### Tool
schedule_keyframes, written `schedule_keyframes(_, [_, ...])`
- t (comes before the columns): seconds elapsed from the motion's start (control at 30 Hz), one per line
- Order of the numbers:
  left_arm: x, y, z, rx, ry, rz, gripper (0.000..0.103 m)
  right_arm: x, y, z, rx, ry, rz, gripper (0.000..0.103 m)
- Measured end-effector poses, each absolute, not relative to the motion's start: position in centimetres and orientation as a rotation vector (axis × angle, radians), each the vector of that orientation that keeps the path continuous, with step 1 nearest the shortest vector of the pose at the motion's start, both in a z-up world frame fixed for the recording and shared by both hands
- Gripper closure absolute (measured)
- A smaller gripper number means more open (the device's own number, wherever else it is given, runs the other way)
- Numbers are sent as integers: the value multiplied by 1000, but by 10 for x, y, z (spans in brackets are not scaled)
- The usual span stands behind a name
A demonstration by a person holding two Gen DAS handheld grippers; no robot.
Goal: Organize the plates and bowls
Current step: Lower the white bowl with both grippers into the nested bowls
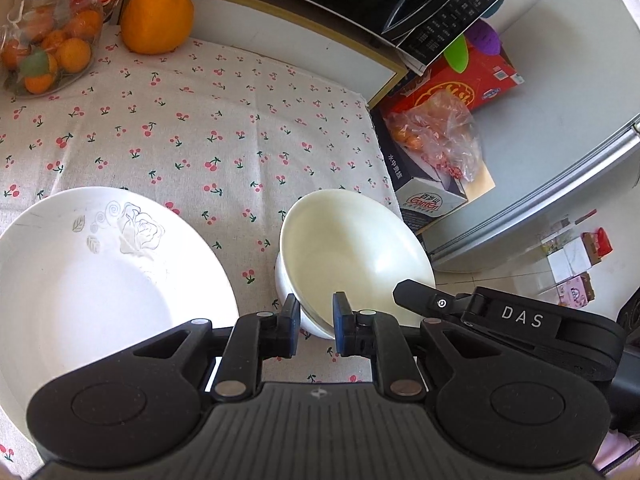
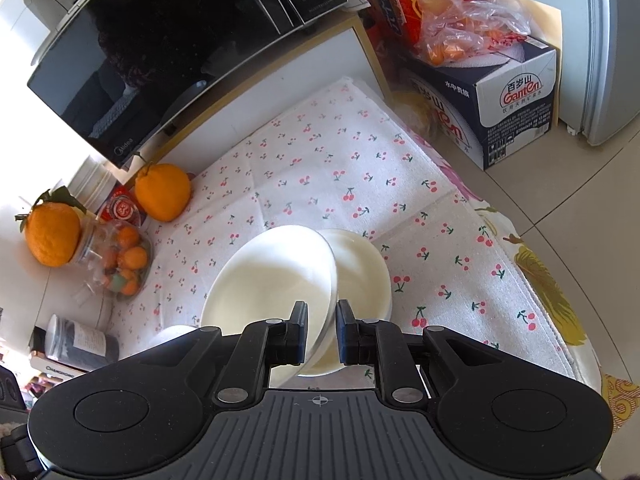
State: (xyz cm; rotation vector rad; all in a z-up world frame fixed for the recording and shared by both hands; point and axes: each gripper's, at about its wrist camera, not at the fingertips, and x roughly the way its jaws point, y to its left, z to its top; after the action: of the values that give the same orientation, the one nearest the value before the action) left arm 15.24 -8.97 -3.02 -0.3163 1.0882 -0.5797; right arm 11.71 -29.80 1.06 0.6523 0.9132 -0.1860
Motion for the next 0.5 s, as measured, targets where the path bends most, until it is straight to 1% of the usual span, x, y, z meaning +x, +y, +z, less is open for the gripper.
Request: schedule_keyframes(0.5, [152, -101, -35, -266, 1079, -578, 89, 120, -304, 0, 657, 945, -209, 87])
